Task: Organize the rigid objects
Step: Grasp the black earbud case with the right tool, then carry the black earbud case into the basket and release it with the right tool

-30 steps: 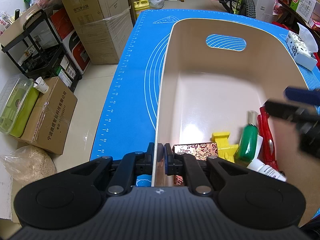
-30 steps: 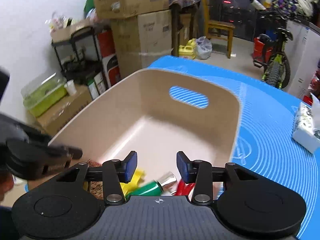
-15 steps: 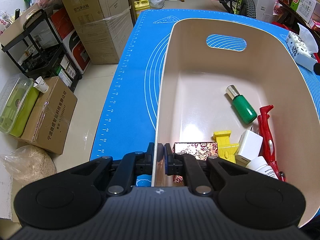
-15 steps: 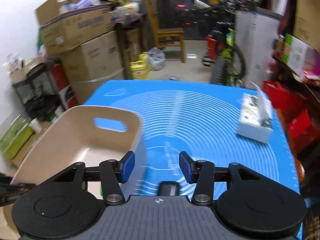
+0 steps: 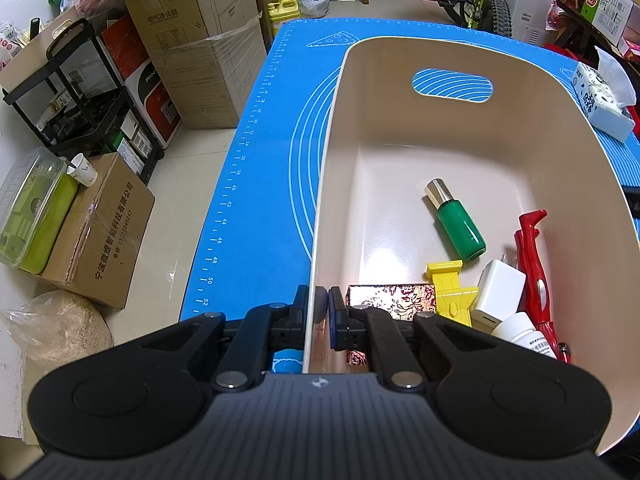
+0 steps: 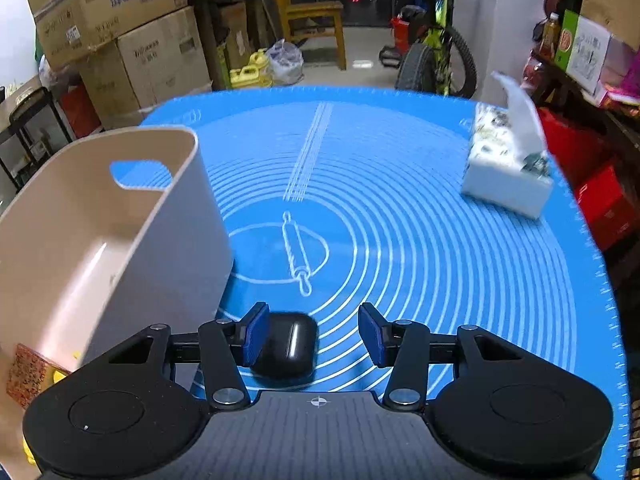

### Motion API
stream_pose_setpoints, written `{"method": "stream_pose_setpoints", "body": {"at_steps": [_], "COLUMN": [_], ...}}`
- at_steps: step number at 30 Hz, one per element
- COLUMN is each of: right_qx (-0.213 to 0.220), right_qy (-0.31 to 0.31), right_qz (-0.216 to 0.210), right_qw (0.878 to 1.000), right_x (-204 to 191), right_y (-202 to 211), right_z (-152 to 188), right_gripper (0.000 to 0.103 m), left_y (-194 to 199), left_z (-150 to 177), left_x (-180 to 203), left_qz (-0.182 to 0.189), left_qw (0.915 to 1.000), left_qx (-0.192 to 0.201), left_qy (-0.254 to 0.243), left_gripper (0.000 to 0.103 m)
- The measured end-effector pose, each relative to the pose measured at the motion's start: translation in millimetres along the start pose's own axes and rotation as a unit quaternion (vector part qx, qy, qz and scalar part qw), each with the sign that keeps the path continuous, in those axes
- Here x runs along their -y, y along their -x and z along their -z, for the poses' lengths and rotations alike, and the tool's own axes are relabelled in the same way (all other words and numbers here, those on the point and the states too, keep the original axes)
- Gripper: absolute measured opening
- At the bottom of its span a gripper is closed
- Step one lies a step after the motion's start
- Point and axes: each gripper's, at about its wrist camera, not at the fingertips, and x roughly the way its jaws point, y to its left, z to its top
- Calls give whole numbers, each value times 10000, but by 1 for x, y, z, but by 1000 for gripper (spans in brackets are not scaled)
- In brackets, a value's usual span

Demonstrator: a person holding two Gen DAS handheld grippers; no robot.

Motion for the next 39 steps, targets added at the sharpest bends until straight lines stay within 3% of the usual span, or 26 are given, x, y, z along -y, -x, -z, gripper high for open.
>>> {"method": "stream_pose_setpoints", "body": {"at_steps": [14,17,20,30,39], "right_qx": [-353,-264,-219,-100,484], "right_qy": [225,376,463,569,363], "right_qz": [-142,-49,4,111,280], "right_qw": [9990,9989,9987,9983,9978], "right_x": [-15,-19,-24,-32,-30], "right_y": [-31,-31,-30,-15,26], "right_z": [15,16,19,18,1], "right_gripper": [63,60,50,50,50], "left_y": [0,0,0,0,0], "left_z": [0,0,0,1,1], "left_x": [0,0,0,0,0], "left_qz": [-6,-5,-4,-1,3], "left_qw": [10000,10000,10000,10000,10000], "left_qx": [-1,1,1,-2,1], "left_qy": [2,2,2,7,9], "left_gripper": [11,11,11,11,11]}}
